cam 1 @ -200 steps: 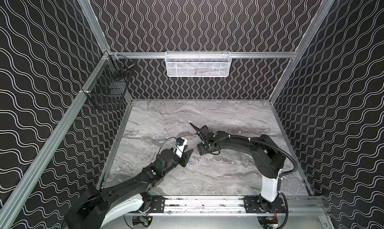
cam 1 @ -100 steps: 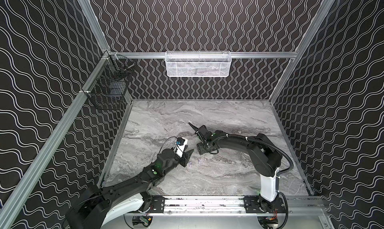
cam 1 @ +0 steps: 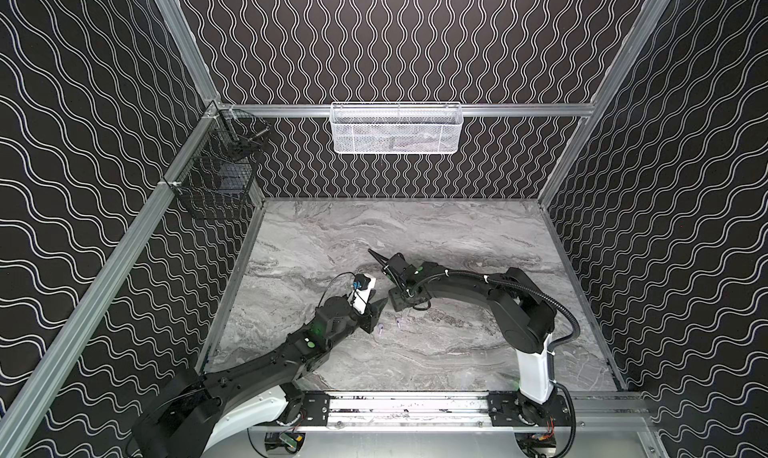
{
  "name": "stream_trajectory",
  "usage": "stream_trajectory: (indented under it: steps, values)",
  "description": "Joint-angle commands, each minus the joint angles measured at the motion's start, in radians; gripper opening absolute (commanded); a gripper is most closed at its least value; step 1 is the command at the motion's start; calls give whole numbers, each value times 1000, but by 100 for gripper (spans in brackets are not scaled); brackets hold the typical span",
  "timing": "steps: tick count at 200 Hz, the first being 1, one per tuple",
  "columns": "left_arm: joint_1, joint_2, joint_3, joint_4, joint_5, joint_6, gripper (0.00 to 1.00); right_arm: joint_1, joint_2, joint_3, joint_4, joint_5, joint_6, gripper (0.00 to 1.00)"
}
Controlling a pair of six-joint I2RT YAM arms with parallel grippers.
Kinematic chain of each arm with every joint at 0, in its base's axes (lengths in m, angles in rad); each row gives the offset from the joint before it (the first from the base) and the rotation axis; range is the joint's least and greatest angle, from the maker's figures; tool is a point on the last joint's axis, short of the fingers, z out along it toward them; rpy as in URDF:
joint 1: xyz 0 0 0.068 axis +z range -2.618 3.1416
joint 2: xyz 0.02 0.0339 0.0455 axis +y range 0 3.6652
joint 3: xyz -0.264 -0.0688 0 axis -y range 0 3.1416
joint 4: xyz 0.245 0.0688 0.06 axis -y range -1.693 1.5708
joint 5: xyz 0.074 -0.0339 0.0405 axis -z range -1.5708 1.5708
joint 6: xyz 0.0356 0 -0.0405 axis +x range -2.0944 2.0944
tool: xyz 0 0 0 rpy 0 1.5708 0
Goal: Insert the wireless bluetooth earbuds into the charging case
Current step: 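Close the right gripper on the lavender case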
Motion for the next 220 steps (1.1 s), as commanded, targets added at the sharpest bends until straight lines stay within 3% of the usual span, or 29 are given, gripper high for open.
stream_trajectory:
  steps: [1,53,173,195,220]
  values:
    - [1,3,10,21,-3,-11,46,0,8,5,-50,24,9,67]
    - [1,10,12,24,0,-12,46,0,18,12,-41,17,9,66]
    - [1,19,15,22,-8,-10,46,0,8,0,-25,16,-9,43]
    - [2,24,16,20,-11,-9,46,0,-30,-30,9,22,-32,34]
    - [3,25,19,10,-29,-6,46,1,-103,-79,66,29,-46,34]
